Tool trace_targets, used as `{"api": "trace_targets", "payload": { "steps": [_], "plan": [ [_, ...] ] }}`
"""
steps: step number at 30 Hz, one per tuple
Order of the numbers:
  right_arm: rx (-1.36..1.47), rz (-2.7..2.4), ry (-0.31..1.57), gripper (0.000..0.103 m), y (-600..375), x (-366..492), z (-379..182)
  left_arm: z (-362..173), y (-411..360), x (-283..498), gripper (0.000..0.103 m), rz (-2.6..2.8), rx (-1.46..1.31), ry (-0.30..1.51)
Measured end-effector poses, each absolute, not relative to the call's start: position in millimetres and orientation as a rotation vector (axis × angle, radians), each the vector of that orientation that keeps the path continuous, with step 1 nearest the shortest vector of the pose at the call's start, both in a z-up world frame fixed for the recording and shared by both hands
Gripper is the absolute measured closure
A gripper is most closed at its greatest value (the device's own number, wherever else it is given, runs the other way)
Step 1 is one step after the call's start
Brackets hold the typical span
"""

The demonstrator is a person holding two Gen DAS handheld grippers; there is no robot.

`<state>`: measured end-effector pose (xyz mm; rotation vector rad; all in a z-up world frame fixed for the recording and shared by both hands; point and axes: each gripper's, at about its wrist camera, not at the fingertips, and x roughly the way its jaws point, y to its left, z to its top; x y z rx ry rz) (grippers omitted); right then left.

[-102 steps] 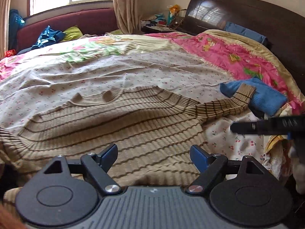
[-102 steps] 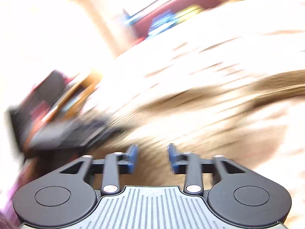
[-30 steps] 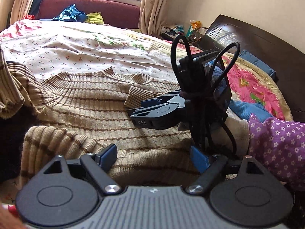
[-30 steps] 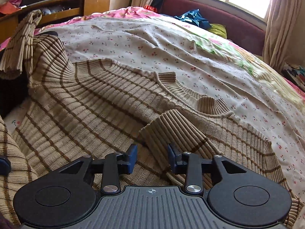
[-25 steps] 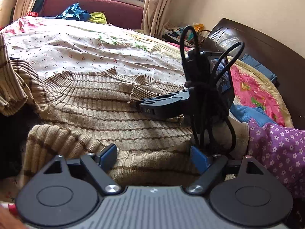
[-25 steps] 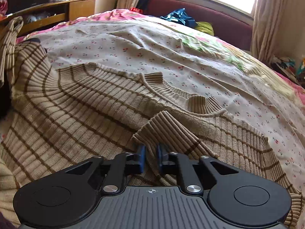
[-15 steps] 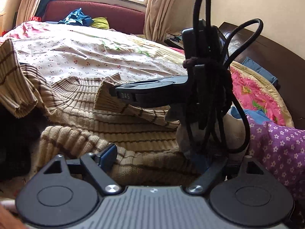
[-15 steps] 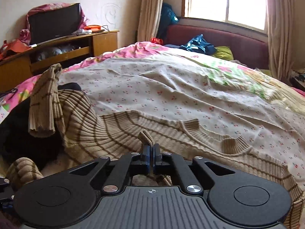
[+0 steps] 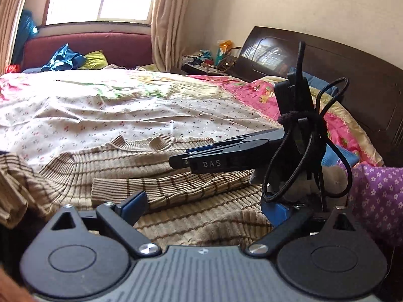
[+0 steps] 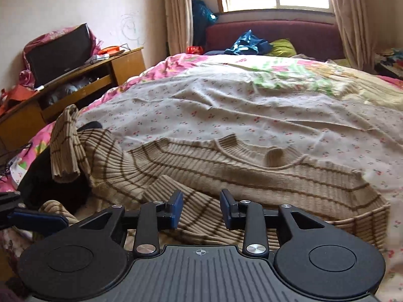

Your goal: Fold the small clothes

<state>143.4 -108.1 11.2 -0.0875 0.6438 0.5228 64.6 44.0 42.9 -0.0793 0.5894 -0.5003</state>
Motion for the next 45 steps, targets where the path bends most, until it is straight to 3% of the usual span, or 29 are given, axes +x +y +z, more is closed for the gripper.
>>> {"api": "trace_targets", "payload": {
  "steps": [7,14,25,29,30,31,32,34,37,41,45],
  "plan": [
    [-0.216,0.505,0.729,0.070,-124.1,191.8,-14.9,32.9,36.3,111.0,0.000,-0.479,-0.011,0.652],
    [0.046,0.445,0.650,0.068,-171.7,211.4,4.5,20.2,44.1,127.8,0.000,-0.382,-0.029,0.682],
    [-0.423,0.700,0.827,0.067,-108.7,196.7,-45.5,-29.1,59.1,211.4,0.001,-0.189,-0.015,0.864],
    [-0.440,0.705,0.833,0.068,-107.4,201.7,-51.2,-49.7,64.2,222.1,0.012,-0.146,-0.018,0.929],
    [-0.432,0.696,0.839,0.072,-108.4,202.2,-49.2,-48.0,64.9,221.5,0.014,-0.150,-0.020,0.923],
    [-0.418,0.691,0.847,0.088,-109.8,203.4,-46.4,-45.2,64.8,221.0,0.020,-0.153,-0.014,0.913],
    [-0.408,0.686,0.850,0.094,-111.1,204.2,-43.2,-41.4,64.5,220.9,0.025,-0.152,-0.003,0.900],
    [-0.393,0.678,0.840,0.099,-112.6,205.0,-36.9,-36.9,63.9,222.8,0.032,-0.148,0.020,0.883],
    [-0.372,0.651,0.805,0.100,-112.1,206.5,-26.9,-31.3,66.8,229.8,0.044,-0.137,0.029,0.869],
    [-0.307,0.652,0.745,0.100,-117.5,207.6,-13.5,-22.1,74.9,226.4,0.044,-0.161,-0.025,0.810],
    [-0.430,0.669,0.850,0.092,-104.1,205.6,-42.6,-45.2,70.7,234.7,0.043,-0.148,0.050,0.895]
  ]
}}
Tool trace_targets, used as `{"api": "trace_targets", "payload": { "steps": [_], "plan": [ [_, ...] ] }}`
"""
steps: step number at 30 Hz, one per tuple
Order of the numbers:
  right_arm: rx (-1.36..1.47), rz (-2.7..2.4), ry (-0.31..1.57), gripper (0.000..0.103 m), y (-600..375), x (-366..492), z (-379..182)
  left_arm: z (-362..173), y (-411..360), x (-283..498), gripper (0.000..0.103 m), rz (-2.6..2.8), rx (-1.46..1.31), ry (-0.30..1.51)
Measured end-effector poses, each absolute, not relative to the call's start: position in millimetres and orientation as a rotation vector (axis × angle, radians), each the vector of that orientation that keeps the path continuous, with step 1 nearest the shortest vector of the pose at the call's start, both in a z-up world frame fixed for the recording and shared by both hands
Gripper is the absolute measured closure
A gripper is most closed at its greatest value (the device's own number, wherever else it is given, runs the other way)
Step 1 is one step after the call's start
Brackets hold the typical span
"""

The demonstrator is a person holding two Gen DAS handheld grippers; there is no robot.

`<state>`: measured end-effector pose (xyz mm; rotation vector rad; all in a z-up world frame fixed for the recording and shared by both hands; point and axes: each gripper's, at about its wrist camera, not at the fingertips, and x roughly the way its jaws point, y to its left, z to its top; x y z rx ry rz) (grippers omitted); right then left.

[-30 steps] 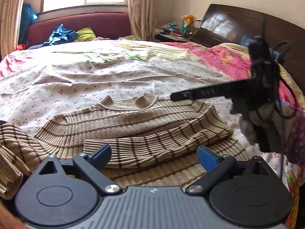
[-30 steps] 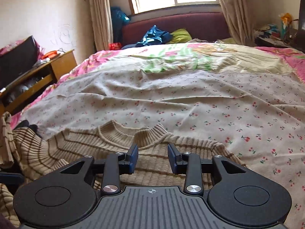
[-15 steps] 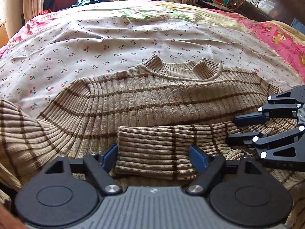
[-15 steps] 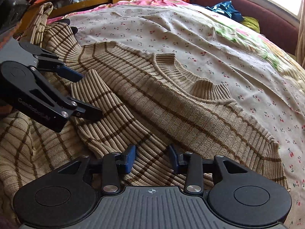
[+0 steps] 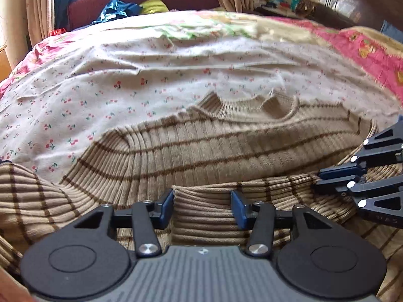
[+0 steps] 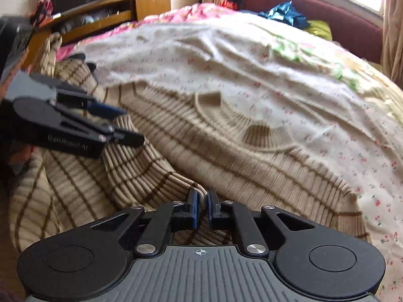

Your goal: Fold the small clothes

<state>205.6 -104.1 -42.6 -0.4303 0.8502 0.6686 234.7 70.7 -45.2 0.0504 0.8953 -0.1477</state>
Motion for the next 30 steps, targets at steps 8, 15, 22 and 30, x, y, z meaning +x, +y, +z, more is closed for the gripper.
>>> {"api": "trace_targets", "payload": {
  "steps": [8,15,22,30],
  "plan": [
    [-0.443,0.666,0.837,0.091,-92.7,210.6,-47.6,-42.3,72.2,234.8,0.048,-0.157,0.082,0.882],
    [-0.318,0.552,0.772,0.100,-98.4,225.1,-37.3,-33.7,71.5,238.5,0.051,-0.089,0.088,0.805],
    [-0.114,0.490,0.760,0.078,-147.1,199.5,-21.1,-29.0,64.2,221.3,0.050,-0.125,0.121,0.786],
    [0.205,0.211,0.842,0.050,-277.7,174.9,-31.6,-18.9,19.8,213.1,0.049,-0.282,0.143,0.750]
  ]
}}
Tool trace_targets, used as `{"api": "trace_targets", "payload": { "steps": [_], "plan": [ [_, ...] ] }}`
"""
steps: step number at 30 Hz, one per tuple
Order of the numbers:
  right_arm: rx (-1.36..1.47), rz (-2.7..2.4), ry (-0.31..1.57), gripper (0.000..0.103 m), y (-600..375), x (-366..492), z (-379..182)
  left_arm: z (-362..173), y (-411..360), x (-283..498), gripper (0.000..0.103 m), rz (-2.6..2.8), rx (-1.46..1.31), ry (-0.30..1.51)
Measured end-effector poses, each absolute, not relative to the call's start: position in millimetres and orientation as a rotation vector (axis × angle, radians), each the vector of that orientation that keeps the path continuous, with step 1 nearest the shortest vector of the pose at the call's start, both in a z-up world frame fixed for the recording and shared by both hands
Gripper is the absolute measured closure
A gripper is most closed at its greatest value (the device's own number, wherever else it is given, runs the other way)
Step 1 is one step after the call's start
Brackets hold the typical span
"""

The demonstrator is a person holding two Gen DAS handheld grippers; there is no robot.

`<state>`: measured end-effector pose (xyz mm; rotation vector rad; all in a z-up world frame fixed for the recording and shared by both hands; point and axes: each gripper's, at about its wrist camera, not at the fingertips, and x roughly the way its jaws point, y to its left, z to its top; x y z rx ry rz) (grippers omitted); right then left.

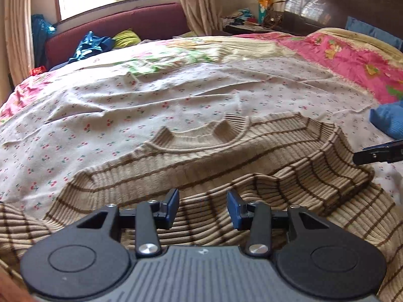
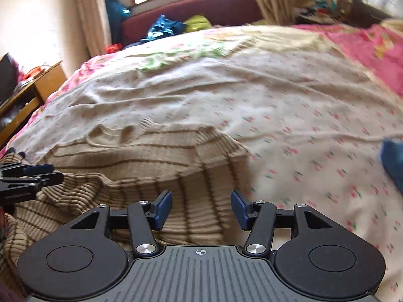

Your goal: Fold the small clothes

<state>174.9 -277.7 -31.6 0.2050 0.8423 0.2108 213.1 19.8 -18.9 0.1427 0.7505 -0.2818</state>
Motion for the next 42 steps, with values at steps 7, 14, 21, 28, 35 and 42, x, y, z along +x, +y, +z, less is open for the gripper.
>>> {"api": "trace_targets", "payload": {
  "steps": [7,14,21,28,35,42],
  "plan": [
    [0.508,0.402,0.883,0.032,-285.9,204.2,-72.0,-46.7,-26.0,228.7,0.045,-0.343,0.290,0.804],
    [0.450,0.380,0.842,0.089,-292.6,210.5,-52.0,-49.9,-60.8,238.6,0.042,-0.352,0.357,0.809],
    [0.445,0.247,0.819,0.098,-358.7,215.6,-31.4,-44.2,-154.0,249.4,0.044,-0.455,0.421,0.735],
    [0.421,0.259,0.855,0.081,-353.5,197.7,-24.7,-31.3,-126.9,242.6,0.042,-0.404,0.425,0.745],
    [0.297,0.219,0.757,0.078,-320.9,152.4,8.0,-33.8,-14.0,202.9,0.039,-0.202,0.259,0.819],
    [0.113,0.573,0.747,0.078,-171.1,160.4,43.8,4.4,80.9,133.7,0.039,-0.078,0.065,0.748]
  ]
}}
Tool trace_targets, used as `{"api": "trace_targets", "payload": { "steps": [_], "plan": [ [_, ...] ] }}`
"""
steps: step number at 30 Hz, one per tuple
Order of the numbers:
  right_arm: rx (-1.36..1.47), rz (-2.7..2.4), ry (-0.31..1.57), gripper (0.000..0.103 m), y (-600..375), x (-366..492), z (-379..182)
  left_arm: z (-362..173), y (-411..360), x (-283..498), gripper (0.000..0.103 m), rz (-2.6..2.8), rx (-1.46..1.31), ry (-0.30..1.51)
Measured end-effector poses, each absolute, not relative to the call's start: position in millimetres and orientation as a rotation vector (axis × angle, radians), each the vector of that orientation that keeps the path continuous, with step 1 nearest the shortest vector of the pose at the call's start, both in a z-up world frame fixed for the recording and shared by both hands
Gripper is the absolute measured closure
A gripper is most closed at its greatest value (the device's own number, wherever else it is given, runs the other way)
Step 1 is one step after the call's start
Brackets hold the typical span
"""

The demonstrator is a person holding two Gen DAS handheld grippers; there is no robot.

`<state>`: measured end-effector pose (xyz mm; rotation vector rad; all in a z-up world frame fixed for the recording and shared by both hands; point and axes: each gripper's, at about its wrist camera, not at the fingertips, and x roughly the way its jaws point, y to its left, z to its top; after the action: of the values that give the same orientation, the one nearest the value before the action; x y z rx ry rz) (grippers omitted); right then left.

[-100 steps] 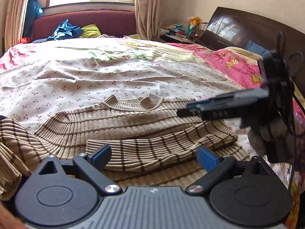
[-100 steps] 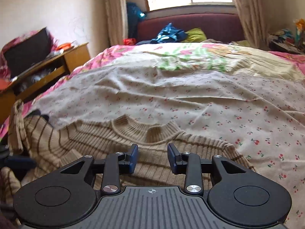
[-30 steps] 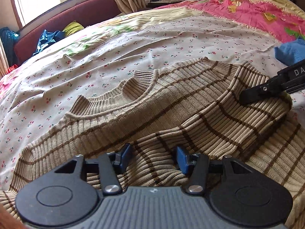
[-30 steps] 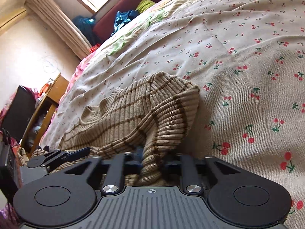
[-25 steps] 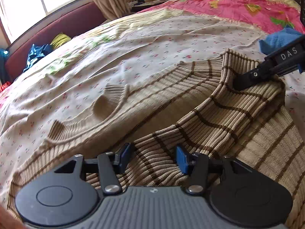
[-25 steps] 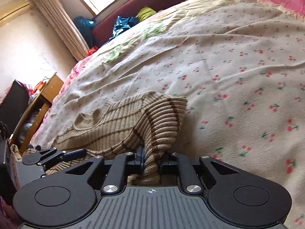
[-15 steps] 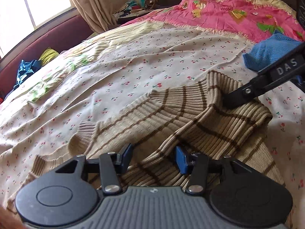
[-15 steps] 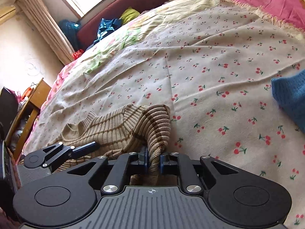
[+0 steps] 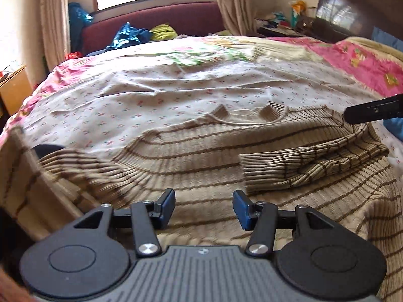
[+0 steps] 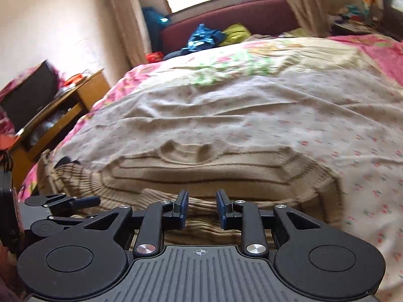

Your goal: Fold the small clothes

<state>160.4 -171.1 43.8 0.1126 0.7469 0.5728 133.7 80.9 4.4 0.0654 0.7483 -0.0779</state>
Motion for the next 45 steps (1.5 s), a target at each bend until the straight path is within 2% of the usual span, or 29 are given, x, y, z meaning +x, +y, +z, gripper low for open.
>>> {"api": "trace_targets", "payload": {
  "steps": [4,7,10,13,15,16,17,26,31,35,39,41,45],
  "plan": [
    [0.063,0.824,0.791,0.066,-65.1,158.3,42.3,18.7,142.6,95.2,0.039,0.009,-0.023,0.724],
    [0.050,0.948,0.820,0.065,0.8,156.7,34.0,21.4,179.9,68.4,0.039,0.054,-0.075,0.714],
    [0.034,1.017,0.864,0.058,53.3,155.8,19.3,20.2,201.1,50.4,0.039,0.054,-0.119,0.709],
    [0.012,1.026,0.885,0.058,82.5,152.8,9.2,19.5,208.1,42.0,0.039,0.042,-0.131,0.692],
    [-0.005,0.988,0.877,0.066,88.9,151.1,10.2,20.2,209.9,40.4,0.039,0.034,-0.143,0.679],
    [0.015,0.976,0.893,0.092,87.1,154.3,12.2,21.0,210.2,39.3,0.039,0.029,-0.147,0.672],
    [0.058,0.977,0.905,0.099,80.2,157.5,17.7,23.6,211.7,37.4,0.039,0.023,-0.150,0.661],
    [0.184,0.837,0.732,0.101,-31.0,157.4,101.3,41.3,184.7,50.4,0.036,-0.066,-0.112,0.601],
    [0.226,0.614,0.697,0.101,-122.3,164.3,115.3,45.1,138.0,77.1,0.035,-0.175,-0.049,0.577],
    [0.216,0.430,0.738,0.103,-186.2,173.2,94.1,37.2,95.7,99.9,0.033,-0.258,0.009,0.591],
    [0.157,0.298,0.841,0.103,-220.8,177.5,43.2,17.4,64.7,118.2,0.033,-0.308,0.057,0.674],
    [0.215,0.294,0.872,0.095,-233.2,174.5,23.9,9.9,56.2,122.9,0.033,-0.317,0.079,0.703],
    [0.245,0.351,0.868,0.091,-234.0,169.1,8.1,0.7,49.7,130.5,0.033,-0.305,0.112,0.732]
  ]
}}
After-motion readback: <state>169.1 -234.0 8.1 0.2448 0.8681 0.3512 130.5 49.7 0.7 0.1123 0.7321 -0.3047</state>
